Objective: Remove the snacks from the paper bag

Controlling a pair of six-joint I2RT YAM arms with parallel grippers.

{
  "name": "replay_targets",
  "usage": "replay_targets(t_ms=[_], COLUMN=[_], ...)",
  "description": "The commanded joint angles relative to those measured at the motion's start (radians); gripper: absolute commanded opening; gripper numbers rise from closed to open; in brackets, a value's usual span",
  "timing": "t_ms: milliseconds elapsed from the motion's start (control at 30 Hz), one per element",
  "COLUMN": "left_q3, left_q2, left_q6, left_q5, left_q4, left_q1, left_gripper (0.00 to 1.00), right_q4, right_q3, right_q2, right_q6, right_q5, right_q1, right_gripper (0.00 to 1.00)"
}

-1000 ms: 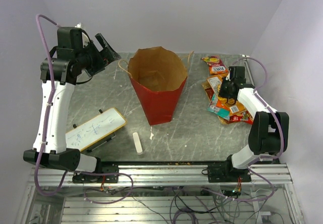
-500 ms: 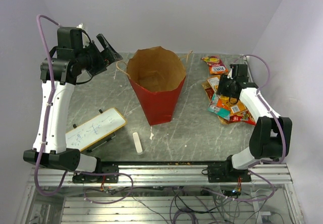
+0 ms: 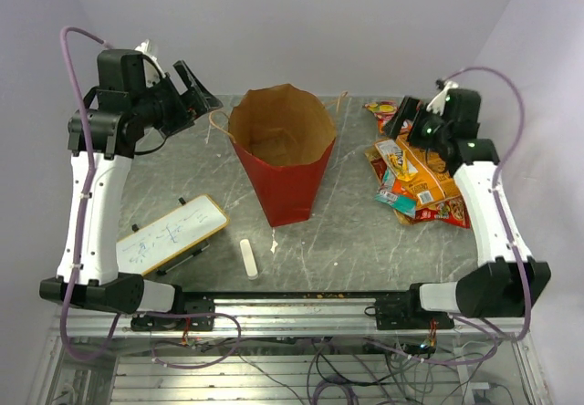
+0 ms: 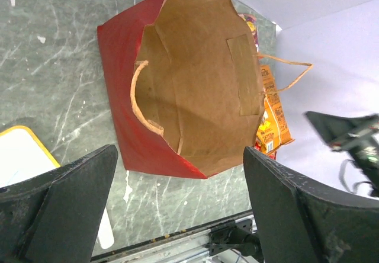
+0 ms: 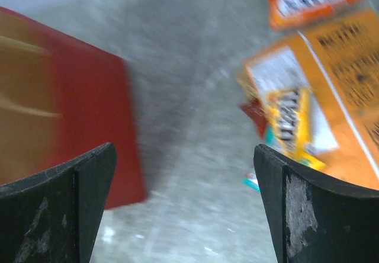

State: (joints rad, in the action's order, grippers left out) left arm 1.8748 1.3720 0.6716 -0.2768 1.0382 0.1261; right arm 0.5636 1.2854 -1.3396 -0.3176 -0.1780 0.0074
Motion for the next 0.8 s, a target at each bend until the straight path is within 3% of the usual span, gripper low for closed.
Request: replay_targets(t_ms=[0,100,167,333,533,767], left_q3=[0.068,0.094,0.106,0.155,0.185,0.13], left_q2=[-0.062,-0.086,-0.113,-0.174,-0.272,-0.378], left_q6=[-0.066,-0.101,-0.129,-0.22,-0.308,-0.322], left_q5=[0.021,0.038,0.043,0.064,0.131,0.186], left_q4=[-0.05,-0.06,-0.068,-0.059,-0.039,-0.034], left_q1=[-0.009,-0.009,-0.009,-0.005,0.033,0.055], left_gripper=[0.98,0.98,0.98,0.98,0.98,0.98], right_q4=[0.054,0.03,0.021,0.091,0.352,0.524], right_q3=[0.194,0.259,0.284,0.375,0.555,0.564], right_q2=[0.083,0.125,0.173,0.313,0.372,0.436], right_q6=[-0.217,-0.281,-0.308,-0.294,-0.302,-0.346], right_q5=[-0.244,-0.358,-0.355,-0.155,0.083,0.221], right_q1=[0.005,0.005,0.005,0.005,0.005,0.005], right_gripper=[1.0,1.0,1.0,1.0,1.0,1.0])
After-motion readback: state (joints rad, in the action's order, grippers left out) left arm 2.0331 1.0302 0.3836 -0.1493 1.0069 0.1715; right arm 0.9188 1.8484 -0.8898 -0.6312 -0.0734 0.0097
